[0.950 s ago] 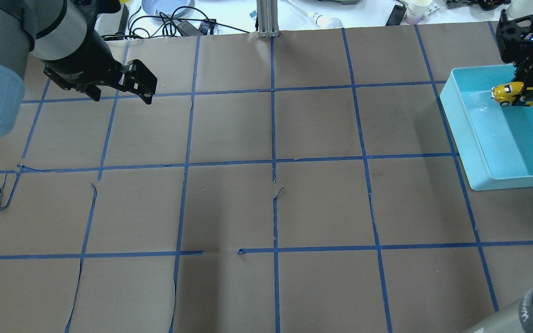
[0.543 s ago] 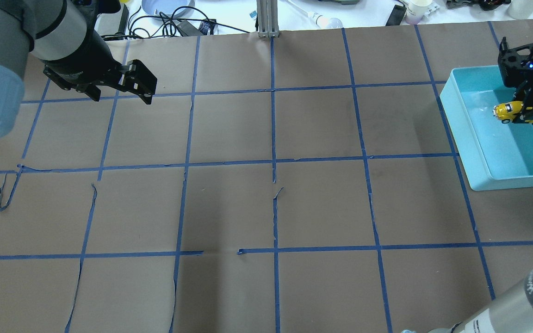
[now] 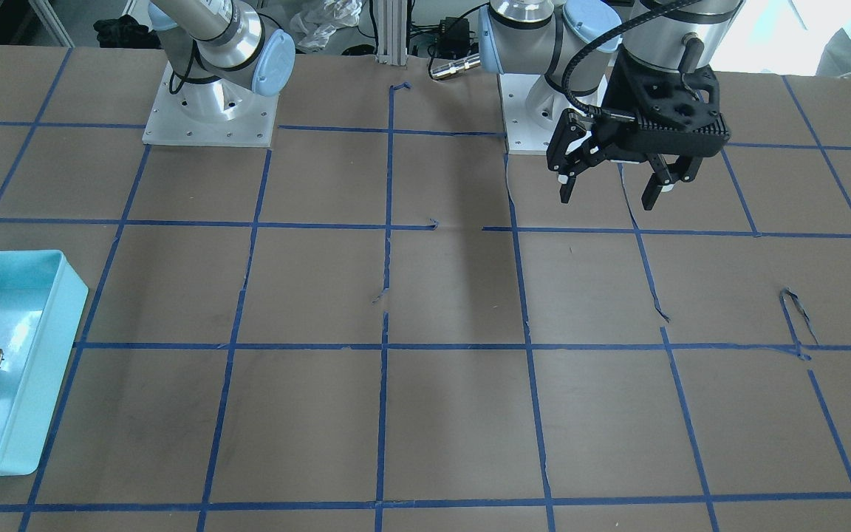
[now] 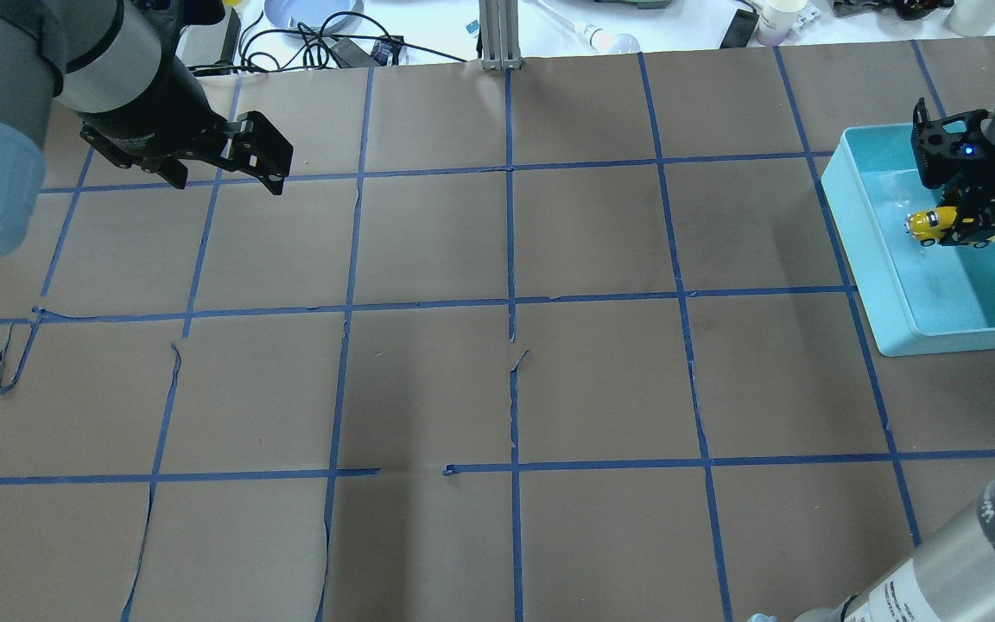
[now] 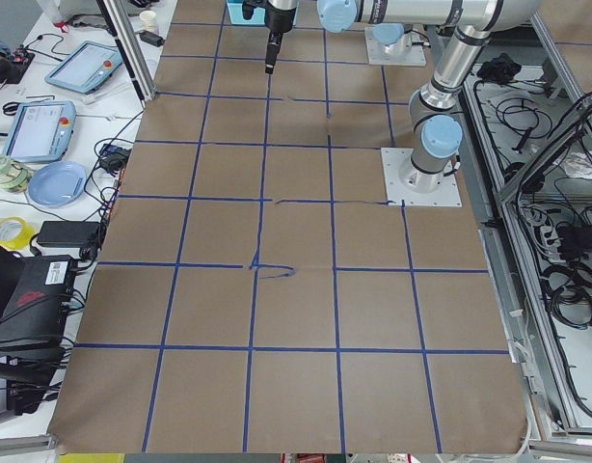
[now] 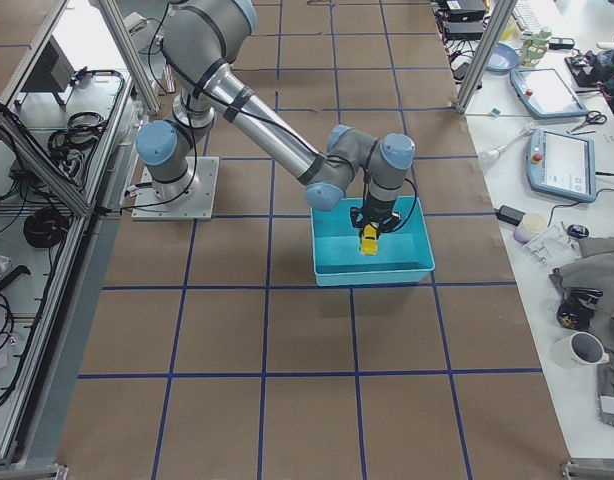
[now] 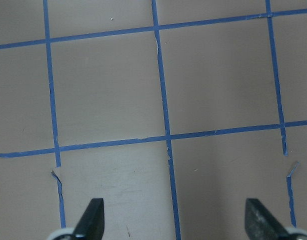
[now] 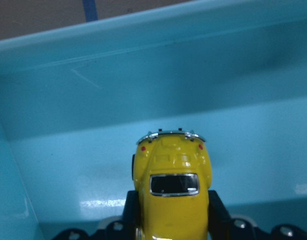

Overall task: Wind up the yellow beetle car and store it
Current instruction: 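Open the right gripper to drop the car in the bin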

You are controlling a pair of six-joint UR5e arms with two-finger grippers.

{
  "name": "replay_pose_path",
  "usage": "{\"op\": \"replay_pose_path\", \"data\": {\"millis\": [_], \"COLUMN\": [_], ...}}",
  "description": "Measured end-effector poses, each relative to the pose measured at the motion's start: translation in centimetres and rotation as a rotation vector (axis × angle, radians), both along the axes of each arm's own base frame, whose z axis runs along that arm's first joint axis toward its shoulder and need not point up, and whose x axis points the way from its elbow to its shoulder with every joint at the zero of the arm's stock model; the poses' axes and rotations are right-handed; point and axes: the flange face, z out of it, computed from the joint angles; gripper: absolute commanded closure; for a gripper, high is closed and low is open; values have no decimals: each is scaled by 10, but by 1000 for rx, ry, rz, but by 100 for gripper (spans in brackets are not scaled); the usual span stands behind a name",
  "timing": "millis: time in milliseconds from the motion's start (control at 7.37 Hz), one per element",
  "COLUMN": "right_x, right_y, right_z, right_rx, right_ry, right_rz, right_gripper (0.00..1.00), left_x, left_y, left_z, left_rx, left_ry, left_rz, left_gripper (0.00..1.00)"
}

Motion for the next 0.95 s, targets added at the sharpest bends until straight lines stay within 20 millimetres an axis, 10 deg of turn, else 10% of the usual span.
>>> {"op": "replay_pose_path", "data": {"millis": [543,950], "right_x": [2,24], "right_y": [3,34], "right_z": [26,118], "right_rx": [-36,-122], "right_ry": [17,48], "right_rz": [-18,-401], "right_gripper": [0,0], "left_x": [0,1], "left_y": [0,0], "left_z": [1,0], "left_rx": [-1,-1], "left_ry": [0,0], "left_rz": [-1,-1], "left_gripper": [0,0]}}
